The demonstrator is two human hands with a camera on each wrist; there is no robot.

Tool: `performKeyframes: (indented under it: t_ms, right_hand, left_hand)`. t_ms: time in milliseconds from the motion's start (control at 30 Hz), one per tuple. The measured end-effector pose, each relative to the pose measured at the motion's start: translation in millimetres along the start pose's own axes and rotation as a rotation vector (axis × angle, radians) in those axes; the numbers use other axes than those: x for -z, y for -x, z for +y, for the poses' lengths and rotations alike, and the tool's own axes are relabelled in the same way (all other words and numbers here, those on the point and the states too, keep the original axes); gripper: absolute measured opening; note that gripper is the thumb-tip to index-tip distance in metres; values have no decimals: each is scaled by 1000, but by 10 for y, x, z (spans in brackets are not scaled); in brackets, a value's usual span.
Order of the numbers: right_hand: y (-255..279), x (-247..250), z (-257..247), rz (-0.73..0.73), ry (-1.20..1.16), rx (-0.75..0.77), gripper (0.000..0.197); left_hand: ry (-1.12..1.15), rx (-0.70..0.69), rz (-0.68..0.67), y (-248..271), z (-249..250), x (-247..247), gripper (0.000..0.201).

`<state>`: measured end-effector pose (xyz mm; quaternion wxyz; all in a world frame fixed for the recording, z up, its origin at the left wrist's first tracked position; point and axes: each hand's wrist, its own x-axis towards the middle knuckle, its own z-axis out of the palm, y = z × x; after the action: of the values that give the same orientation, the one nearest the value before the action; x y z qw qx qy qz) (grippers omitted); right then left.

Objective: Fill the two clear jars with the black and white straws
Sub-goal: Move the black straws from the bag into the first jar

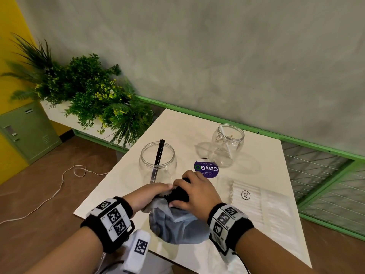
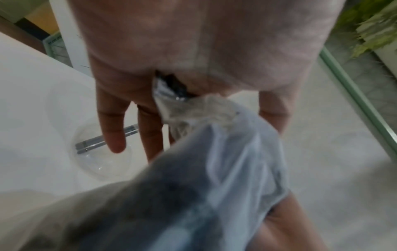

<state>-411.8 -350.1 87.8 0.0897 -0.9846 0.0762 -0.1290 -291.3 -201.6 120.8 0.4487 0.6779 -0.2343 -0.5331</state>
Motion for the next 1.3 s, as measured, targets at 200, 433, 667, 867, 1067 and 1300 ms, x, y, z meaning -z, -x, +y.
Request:
performKeyframes:
  t_ms: [200, 433, 667, 867, 1067, 1300]
  right_hand:
    - [3, -50, -29, 138, 39, -72, 44]
    - [13, -26, -18, 48, 11, 23, 48]
    - [34, -59, -26, 105, 16, -57, 28]
    - [-31, -55, -5, 94, 33, -99, 30]
    - [-48, -60, 54, 93, 33, -123, 30]
    - [15, -45, 82, 102, 41, -129, 32]
  left_hand:
    - [-205, -121, 48, -64, -43, 80, 38]
    - [-72, -88, -12, -108, -75, 111, 33]
    - [-181, 134, 230, -115, -270, 184, 38]
    - [-225, -336, 356, 60, -127, 155, 28]
    - [-992, -289, 269, 61, -40, 215, 49]
    - [-928, -348, 503, 59, -93, 147, 36]
